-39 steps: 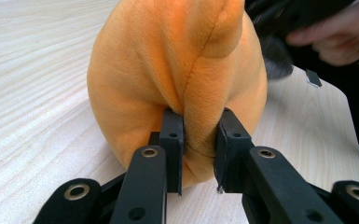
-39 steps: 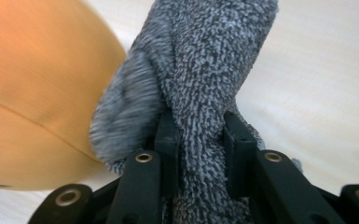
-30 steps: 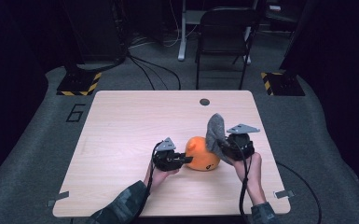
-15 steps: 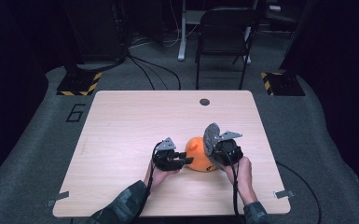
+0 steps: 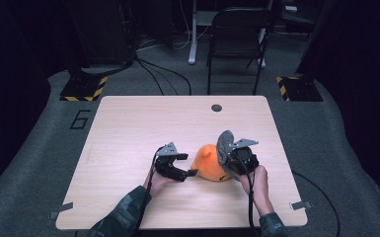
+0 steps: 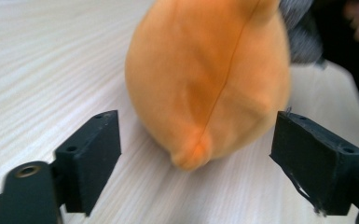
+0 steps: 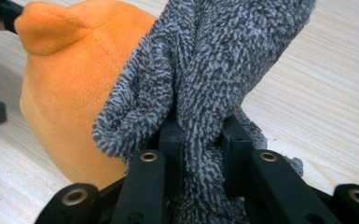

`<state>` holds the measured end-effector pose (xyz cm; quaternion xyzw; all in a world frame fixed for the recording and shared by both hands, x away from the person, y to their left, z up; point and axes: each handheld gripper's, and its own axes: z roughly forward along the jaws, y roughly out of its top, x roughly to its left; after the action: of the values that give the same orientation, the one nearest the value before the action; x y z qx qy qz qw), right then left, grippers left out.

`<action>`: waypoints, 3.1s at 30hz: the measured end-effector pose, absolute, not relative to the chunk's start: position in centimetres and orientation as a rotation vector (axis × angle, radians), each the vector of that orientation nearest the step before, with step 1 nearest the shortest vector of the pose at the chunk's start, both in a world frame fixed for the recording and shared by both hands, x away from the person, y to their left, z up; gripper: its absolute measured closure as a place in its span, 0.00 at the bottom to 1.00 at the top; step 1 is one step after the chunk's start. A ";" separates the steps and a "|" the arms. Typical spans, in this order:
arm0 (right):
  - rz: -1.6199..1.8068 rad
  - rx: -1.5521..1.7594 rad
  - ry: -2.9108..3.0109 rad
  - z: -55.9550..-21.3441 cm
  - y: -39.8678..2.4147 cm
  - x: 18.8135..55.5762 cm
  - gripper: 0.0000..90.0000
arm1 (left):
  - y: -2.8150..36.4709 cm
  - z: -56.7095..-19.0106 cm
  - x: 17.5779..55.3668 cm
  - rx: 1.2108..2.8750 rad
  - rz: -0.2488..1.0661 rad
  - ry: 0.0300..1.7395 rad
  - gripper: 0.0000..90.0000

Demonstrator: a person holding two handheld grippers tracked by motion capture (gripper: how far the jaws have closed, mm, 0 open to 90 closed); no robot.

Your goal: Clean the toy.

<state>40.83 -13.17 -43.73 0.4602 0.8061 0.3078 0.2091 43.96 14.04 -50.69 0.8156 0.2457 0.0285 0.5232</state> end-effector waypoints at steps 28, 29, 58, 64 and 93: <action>0.950 1.321 2.064 -42.2 -16.6 40.3 0.82 | 11.3 -52.0 42.6 1.926 0.188 0.505 0.82; 0.953 1.338 2.039 -42.0 -17.6 40.3 0.82 | 11.4 -52.0 42.6 1.928 0.196 0.500 0.82; 0.846 1.616 2.002 -44.7 -23.8 41.2 0.82 | 12.0 -40.7 39.7 2.028 0.363 0.409 0.82; 0.932 1.519 2.020 -42.3 -22.1 40.4 0.82 | 11.6 -41.9 40.6 2.085 0.320 0.425 0.81; 0.961 1.225 2.111 -39.3 -12.4 38.7 0.81 | 9.9 -45.0 41.3 2.088 0.235 0.458 0.80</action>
<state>38.75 -12.37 -39.30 0.4513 0.7779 0.3540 0.2566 41.28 9.92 -44.98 0.8541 0.1873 0.0962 0.4756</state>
